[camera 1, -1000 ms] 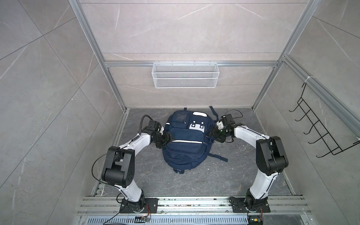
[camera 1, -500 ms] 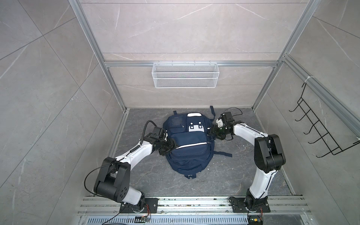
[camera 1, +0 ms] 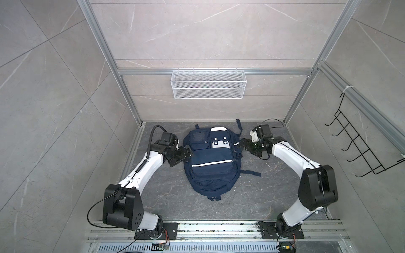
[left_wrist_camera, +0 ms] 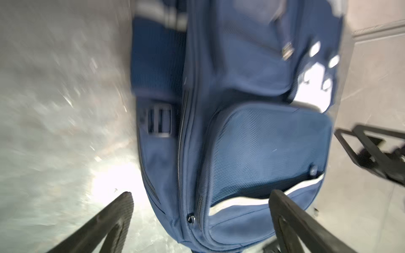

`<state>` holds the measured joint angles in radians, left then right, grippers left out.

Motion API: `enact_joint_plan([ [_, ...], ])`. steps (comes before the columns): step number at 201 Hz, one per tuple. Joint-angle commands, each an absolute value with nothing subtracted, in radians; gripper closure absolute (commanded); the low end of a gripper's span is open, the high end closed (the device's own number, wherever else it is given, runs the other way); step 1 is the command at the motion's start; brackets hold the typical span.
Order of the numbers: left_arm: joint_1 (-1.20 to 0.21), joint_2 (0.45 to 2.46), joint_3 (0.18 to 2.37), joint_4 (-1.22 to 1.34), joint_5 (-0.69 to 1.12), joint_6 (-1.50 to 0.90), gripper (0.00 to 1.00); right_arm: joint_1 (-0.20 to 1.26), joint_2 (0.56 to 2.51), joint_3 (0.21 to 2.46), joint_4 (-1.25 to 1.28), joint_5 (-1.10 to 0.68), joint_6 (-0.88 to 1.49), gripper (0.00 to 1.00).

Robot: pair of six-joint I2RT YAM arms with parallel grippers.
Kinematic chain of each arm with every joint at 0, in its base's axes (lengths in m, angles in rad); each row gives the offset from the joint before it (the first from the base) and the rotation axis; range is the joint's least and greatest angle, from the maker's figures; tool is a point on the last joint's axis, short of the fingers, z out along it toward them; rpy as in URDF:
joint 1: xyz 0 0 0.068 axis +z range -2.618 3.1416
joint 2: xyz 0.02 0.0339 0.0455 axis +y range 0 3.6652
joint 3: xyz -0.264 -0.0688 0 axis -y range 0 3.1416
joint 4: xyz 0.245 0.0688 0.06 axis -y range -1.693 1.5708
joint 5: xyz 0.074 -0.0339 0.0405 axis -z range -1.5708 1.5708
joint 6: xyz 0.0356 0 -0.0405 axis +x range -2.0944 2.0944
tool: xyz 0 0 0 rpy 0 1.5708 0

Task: Pack books, pencil case, and school supplies into a backpack
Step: Rotate the student bag at the center of the table, then reset both arms

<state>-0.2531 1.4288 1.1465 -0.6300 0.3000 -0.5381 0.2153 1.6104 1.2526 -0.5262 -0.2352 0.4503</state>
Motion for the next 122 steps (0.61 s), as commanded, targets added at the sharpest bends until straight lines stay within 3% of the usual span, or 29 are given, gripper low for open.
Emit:
enact_joint_plan([
  [1, -0.255, 1.372, 1.213, -0.681, 0.166, -0.434, 0.01, 0.212, 1.501, 1.229, -0.582, -0.104, 0.39, 0.0],
  [97, -0.241, 1.163, 1.049, -0.649, -0.113, -0.388, 0.0, 0.205, 1.147, 1.033, -0.584, 0.16, 0.344, 0.0],
  [122, -0.238, 1.114, 0.992, -0.689, -0.276, -0.438, 0.01, 0.193, 1.082, 0.983, -0.58, 0.222, 0.339, 0.0],
])
